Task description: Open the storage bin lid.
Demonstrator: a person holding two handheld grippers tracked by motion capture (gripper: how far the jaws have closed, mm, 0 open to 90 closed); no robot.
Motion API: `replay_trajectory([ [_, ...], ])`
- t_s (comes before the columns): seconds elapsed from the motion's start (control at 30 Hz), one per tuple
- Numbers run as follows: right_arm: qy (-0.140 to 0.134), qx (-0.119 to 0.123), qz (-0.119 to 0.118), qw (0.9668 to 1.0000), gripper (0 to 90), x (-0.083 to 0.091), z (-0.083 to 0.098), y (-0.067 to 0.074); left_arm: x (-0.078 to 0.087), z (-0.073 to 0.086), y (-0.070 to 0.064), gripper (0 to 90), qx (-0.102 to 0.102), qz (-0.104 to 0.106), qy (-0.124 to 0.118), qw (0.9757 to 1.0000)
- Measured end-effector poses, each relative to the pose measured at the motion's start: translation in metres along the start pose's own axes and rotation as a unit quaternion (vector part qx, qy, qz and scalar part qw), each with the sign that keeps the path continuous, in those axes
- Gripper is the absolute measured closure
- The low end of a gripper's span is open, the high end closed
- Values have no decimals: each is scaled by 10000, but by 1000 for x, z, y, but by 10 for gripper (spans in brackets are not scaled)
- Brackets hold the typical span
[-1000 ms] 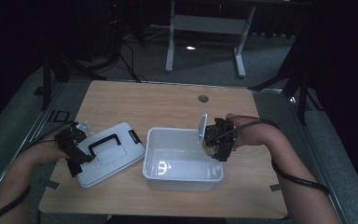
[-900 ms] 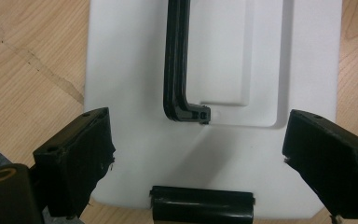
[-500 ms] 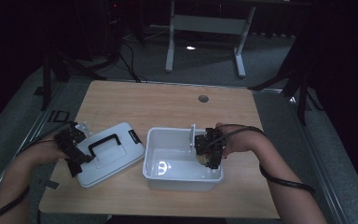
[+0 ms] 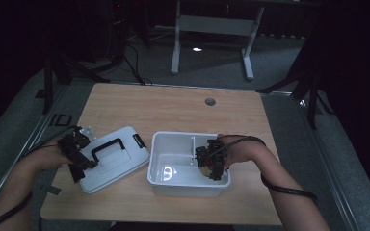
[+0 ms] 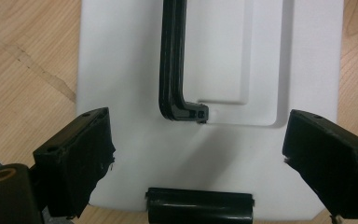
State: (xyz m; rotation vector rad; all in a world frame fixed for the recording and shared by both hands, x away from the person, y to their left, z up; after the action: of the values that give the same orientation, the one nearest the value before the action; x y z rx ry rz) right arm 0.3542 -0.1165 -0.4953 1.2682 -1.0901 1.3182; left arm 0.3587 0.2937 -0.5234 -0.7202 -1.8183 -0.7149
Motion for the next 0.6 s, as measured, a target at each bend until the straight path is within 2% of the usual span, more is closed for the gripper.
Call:
replay_trajectory([
  [0.37, 237, 2, -135, 9996, 204, -22, -4, -1, 0, -1, 0, 79, -3, 7, 16, 10000],
  [0.6, 463, -102, -220, 9986, 204, -37, -4, -2, 0, -2, 0, 80, -17, 13, 19, 10000],
])
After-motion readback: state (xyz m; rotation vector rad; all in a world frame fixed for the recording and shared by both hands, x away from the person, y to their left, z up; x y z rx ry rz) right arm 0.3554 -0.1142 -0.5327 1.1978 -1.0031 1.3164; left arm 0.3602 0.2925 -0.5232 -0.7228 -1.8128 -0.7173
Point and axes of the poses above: each handheld gripper's, and its own axes: x roughly backward along the jaws, z roughly out of its underside, y roughly to its left, the point moved 5 cm from there along -x, roughly forward along the jaws, and after that the axes turned 7 degrees about -z, right-handed, at the moved point
